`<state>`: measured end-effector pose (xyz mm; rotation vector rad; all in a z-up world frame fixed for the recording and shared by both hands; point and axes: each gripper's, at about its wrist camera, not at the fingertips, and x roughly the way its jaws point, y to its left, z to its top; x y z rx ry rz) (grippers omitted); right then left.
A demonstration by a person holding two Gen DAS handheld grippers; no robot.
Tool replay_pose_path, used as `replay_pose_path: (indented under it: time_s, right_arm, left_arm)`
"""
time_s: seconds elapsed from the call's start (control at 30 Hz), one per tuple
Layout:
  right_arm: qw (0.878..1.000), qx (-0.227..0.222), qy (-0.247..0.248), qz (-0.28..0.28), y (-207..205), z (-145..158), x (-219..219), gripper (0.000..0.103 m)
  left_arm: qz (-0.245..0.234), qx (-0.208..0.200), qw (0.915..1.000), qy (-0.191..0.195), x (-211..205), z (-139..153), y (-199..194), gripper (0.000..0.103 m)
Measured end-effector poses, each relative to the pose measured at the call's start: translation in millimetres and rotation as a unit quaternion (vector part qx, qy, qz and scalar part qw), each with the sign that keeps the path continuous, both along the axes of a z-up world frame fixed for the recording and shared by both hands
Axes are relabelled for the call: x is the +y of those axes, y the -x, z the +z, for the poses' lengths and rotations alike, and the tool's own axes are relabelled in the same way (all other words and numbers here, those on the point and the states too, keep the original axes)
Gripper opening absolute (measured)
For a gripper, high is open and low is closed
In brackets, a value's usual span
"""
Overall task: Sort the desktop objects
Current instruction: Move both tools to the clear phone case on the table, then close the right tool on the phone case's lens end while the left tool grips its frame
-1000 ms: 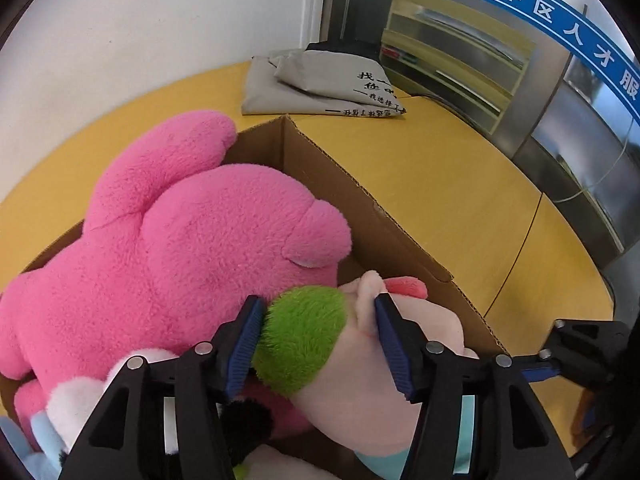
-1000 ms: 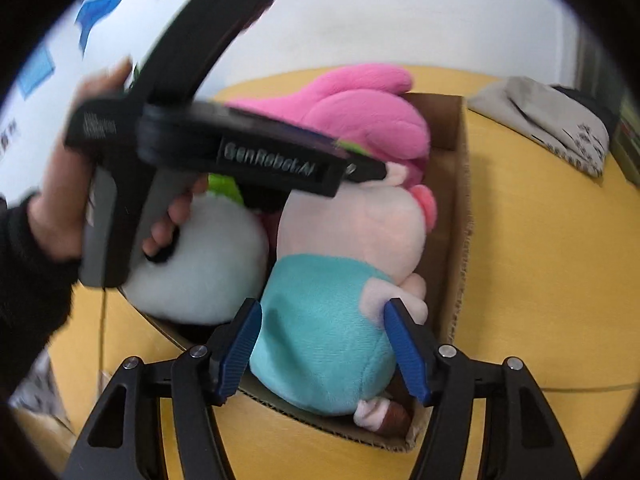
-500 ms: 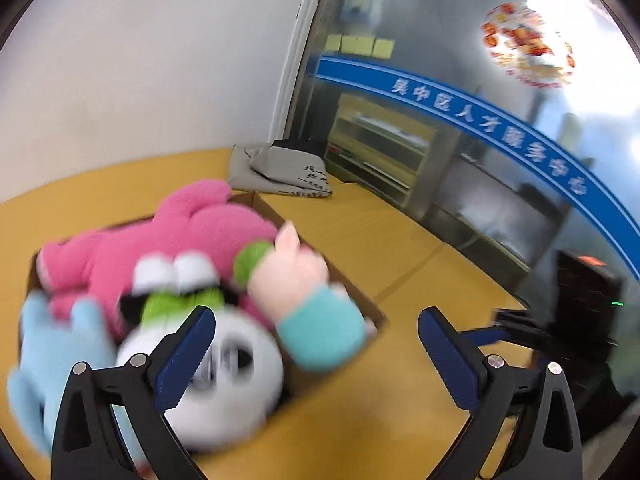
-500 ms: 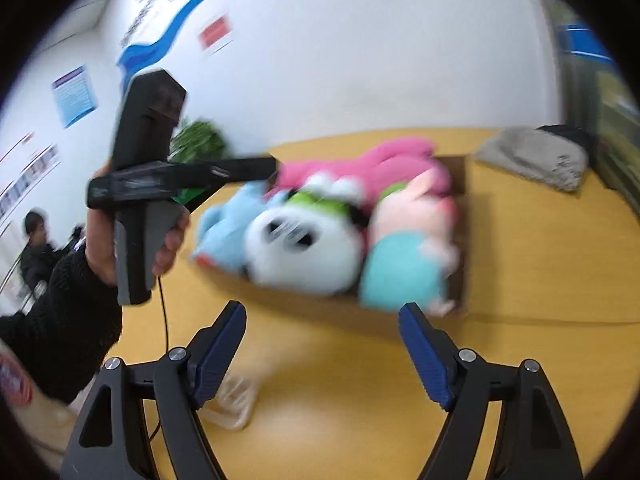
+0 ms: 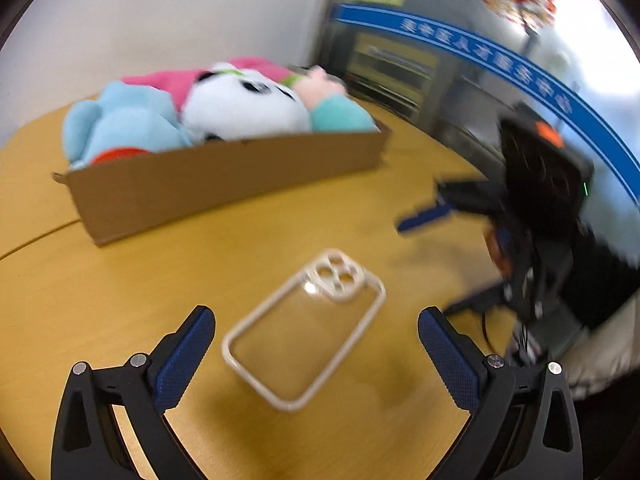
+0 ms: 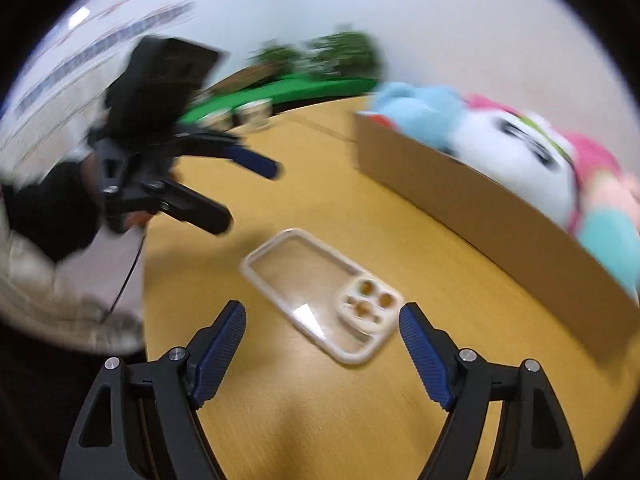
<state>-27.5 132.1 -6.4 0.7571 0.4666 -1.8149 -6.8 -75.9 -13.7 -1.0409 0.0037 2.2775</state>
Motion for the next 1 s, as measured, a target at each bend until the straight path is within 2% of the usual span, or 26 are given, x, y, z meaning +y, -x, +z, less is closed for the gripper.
replay_pose_path:
  time_s: [0.07,0.13,0.2,0.3,0.37,0.5,0.7,0.87,1.0]
  right_arm:
    - [0.999,0.025,-0.013,0.029,6,3,-9,0.079]
    - [0.998,0.022,-0.023,0.056,17,1,-18,0.079]
    - [0.995,0.016,-0.045,0.084,27,-7,-30,0.079]
    - [0.988,0.012,-0.105,0.110,38,-32,-51,0.079]
    - [0.986,0.014,-0.126,0.111,37,-43,-60,0.082]
    - [0.987,0.024,-0.122,0.103,18,-43,-55,0.083]
    - [0.985,0.039,-0.125,0.115,-17,-35,-38,0.083]
    - [0.984,0.046,-0.133,0.106,-16,-39,-33,0.083]
    - [0.983,0.048,-0.135,0.113,-12,-44,-39,0.083]
  left_arm:
    - [-0.029,0.002,0.9996,0.004,0,-7,1,0.103]
    - [-0.058,-0.003,0.9983,-0.004,1,-15,6,0.103]
    - [-0.080,-0.010,0.9967,0.006,6,-26,13,0.103]
    - [-0.083,-0.021,0.9956,0.039,13,-41,22,0.102]
    - [-0.076,-0.027,0.9953,0.053,14,-49,26,0.101]
    - [-0.082,-0.022,0.9954,0.045,13,-53,23,0.101]
    - [-0.123,-0.013,0.9910,0.050,19,-55,20,0.101]
    - [-0.179,0.009,0.9818,0.063,31,-44,24,0.102]
    - [-0.221,0.007,0.9720,0.080,37,-43,27,0.102]
